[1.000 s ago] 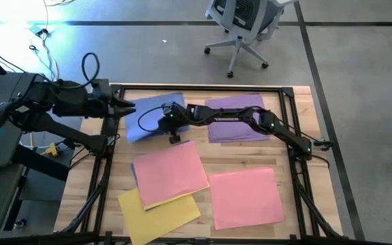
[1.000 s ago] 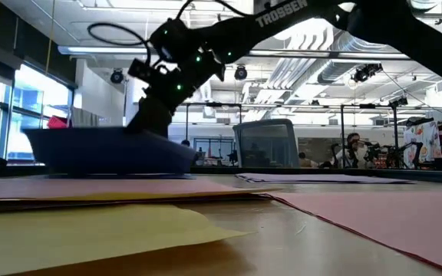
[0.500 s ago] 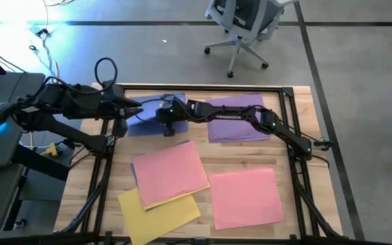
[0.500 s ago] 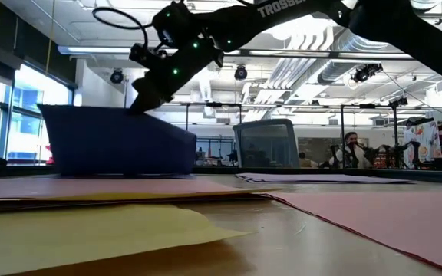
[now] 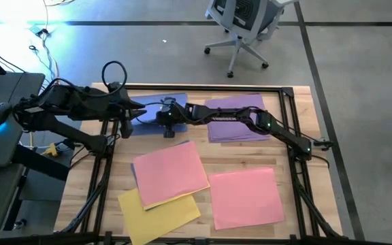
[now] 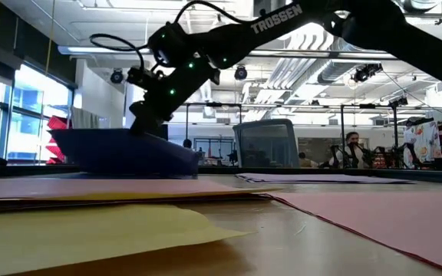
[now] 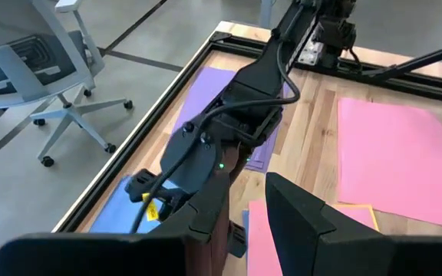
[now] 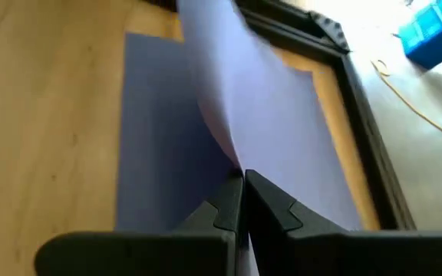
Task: Organize paper
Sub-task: Stack the blue paper on the top left blue paper
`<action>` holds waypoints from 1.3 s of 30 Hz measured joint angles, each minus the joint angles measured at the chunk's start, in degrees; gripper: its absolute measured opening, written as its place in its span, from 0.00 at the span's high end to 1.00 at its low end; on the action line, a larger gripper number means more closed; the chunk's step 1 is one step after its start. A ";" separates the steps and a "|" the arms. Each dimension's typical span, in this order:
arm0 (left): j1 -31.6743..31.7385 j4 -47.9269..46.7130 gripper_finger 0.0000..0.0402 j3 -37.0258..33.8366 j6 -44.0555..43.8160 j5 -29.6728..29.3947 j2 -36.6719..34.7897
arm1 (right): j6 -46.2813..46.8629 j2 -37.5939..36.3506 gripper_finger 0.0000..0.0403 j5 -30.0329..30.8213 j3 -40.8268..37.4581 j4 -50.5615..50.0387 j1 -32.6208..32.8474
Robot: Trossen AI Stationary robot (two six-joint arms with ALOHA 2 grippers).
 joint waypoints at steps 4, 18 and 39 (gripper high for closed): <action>0.00 -0.54 0.84 0.01 -1.05 0.12 0.00 | -1.51 0.37 1.00 -1.66 -0.04 1.63 -0.02; 0.00 -0.89 0.84 0.00 -1.41 0.05 0.00 | -3.88 0.83 1.00 -0.66 -0.04 1.70 -0.02; 0.00 -0.89 0.84 0.01 -1.46 -0.15 0.00 | 2.04 0.74 1.00 0.20 -0.04 4.40 -0.04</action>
